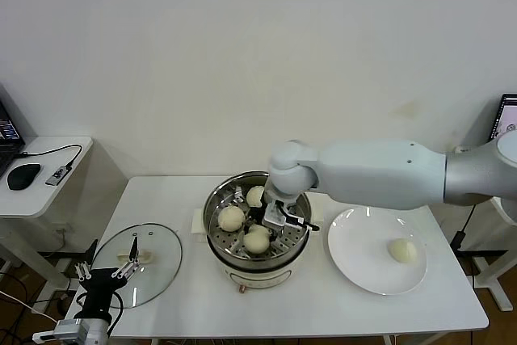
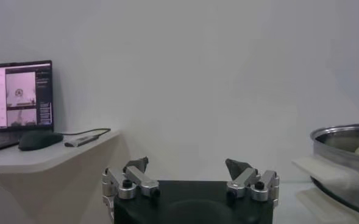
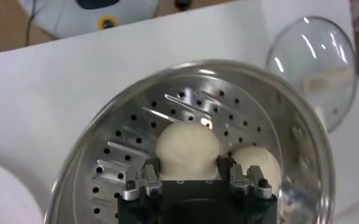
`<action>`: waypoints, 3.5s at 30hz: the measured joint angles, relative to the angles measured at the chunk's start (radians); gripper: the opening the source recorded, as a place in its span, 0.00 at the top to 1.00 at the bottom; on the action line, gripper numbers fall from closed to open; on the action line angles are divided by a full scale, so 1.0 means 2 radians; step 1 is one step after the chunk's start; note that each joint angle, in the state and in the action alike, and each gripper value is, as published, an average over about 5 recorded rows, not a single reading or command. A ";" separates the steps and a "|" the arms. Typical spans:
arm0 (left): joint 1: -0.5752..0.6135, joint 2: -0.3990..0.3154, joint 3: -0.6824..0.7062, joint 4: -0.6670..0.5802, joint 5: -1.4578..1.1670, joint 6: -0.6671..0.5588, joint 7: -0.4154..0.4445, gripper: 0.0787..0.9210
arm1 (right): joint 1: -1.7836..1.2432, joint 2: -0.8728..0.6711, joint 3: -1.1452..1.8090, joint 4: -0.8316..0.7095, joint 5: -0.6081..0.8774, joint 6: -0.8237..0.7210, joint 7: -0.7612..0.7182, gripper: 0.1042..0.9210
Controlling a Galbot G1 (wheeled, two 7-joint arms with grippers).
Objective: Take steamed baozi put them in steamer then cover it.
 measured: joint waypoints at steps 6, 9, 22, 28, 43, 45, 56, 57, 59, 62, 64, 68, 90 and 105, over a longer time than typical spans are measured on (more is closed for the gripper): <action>-0.001 0.001 0.000 0.002 -0.001 0.000 0.000 0.12 | 0.000 -0.003 0.007 -0.006 -0.012 0.005 0.001 0.15; -0.003 0.002 0.001 0.002 -0.001 0.000 0.000 0.12 | 0.004 -0.011 0.017 -0.006 -0.012 0.001 -0.002 0.12; -0.009 0.013 0.009 0.001 -0.001 0.000 0.001 0.12 | 0.042 -0.136 0.036 0.040 0.073 -0.130 -0.016 0.12; -0.012 0.017 0.017 0.003 0.000 0.000 0.001 0.12 | 0.033 -0.228 0.049 0.067 0.093 -0.207 -0.016 0.12; -0.015 0.015 0.027 0.008 0.004 -0.001 0.001 0.12 | -0.144 -0.371 0.179 0.039 0.020 -0.241 -0.035 0.12; -0.014 0.016 0.027 0.010 0.004 -0.001 0.001 0.12 | -0.182 -0.374 0.211 0.023 0.003 -0.237 -0.037 0.12; -0.009 0.016 0.017 0.014 0.003 -0.001 0.001 0.12 | -0.341 -0.353 0.349 -0.065 -0.063 -0.221 -0.040 0.12; -0.009 0.016 0.017 0.014 0.003 -0.001 0.001 0.12 | -0.350 -0.350 0.356 -0.072 -0.067 -0.220 -0.040 0.12; -0.009 0.015 0.016 0.015 0.003 -0.001 0.001 0.12 | -0.366 -0.343 0.369 -0.084 -0.072 -0.220 -0.040 0.12; -0.009 0.014 0.015 0.015 0.003 -0.001 0.001 0.12 | -0.383 -0.334 0.385 -0.100 -0.080 -0.218 -0.040 0.12; -0.009 0.014 0.015 0.016 0.003 -0.001 0.001 0.12 | -0.391 -0.328 0.393 -0.110 -0.085 -0.217 -0.039 0.13; -0.009 0.014 0.014 0.017 0.003 -0.001 0.001 0.12 | -0.403 -0.317 0.405 -0.125 -0.092 -0.216 -0.038 0.18; -0.015 0.015 0.016 0.021 0.004 -0.002 0.000 0.12 | -0.372 -0.316 0.385 -0.119 -0.084 -0.228 -0.055 0.46; -0.028 0.026 0.026 0.019 0.002 0.000 0.000 0.12 | -0.115 -0.310 0.206 -0.021 0.064 -0.313 -0.034 0.43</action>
